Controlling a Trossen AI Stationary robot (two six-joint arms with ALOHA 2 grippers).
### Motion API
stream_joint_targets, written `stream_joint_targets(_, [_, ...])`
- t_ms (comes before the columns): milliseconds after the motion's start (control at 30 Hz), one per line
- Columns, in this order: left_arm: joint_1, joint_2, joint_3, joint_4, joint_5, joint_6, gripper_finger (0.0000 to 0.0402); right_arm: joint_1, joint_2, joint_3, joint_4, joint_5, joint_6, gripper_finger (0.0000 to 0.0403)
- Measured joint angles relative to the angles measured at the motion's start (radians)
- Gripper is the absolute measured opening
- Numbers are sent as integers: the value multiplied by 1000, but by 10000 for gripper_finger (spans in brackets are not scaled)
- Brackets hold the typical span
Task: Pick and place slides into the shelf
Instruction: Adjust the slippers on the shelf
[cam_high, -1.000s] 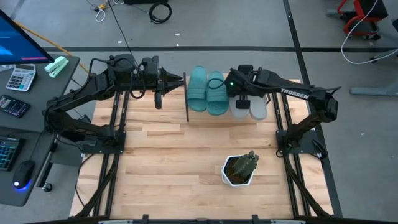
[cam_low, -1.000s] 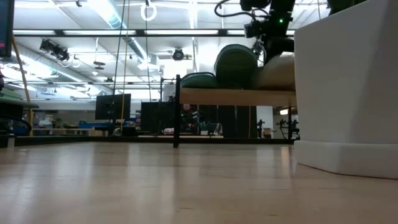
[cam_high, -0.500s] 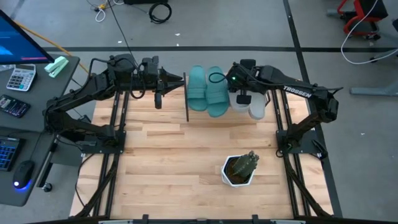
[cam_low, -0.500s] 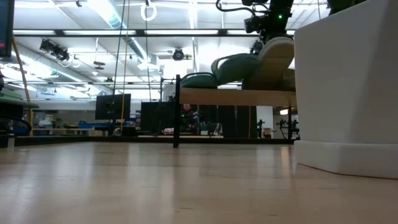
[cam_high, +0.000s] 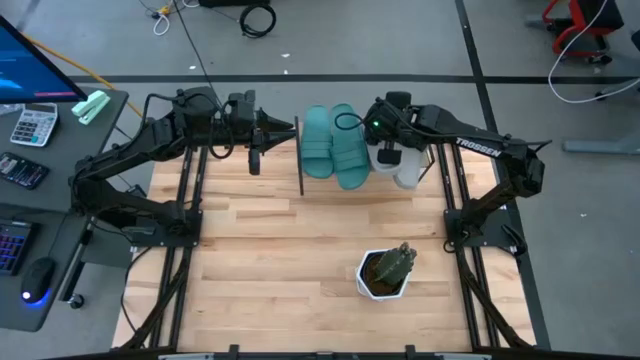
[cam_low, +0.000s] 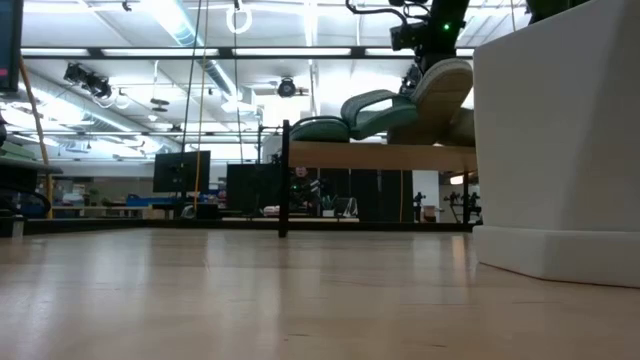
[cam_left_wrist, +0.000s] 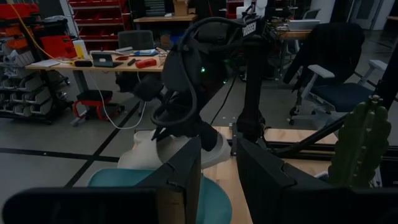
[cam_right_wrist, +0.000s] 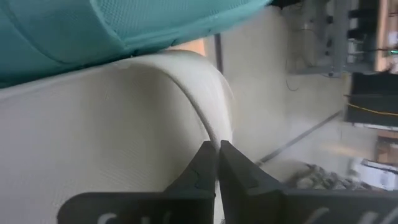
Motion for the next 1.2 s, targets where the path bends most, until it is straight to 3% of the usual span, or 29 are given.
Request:
stream_joint_targets(133, [0, 0, 0, 0, 0, 0, 107, -14, 2, -6, -43, -113, 37, 4])
stream_joint_targets(433, [0, 0, 0, -8, 0, 0, 107, -10, 5, -31, 7, 4, 61, 4])
stream_joint_targets(633, [0, 0, 0, -25, 0, 0, 107, -10, 1, -32, 65, 13, 65, 4])
stream_joint_targets(767, [0, 0, 0, -25, 0, 1, 107, -21, 1, -32, 71, -91, 22, 4])
stream_joint_targets(900, [0, 0, 0, -25, 0, 2, 107, -8, -1, -32, 133, 6, 19, 4])
stream_joint_targets(1200, [0, 0, 0, -26, 0, 1, 107, -19, -7, -32, 165, 6, 0, 4])
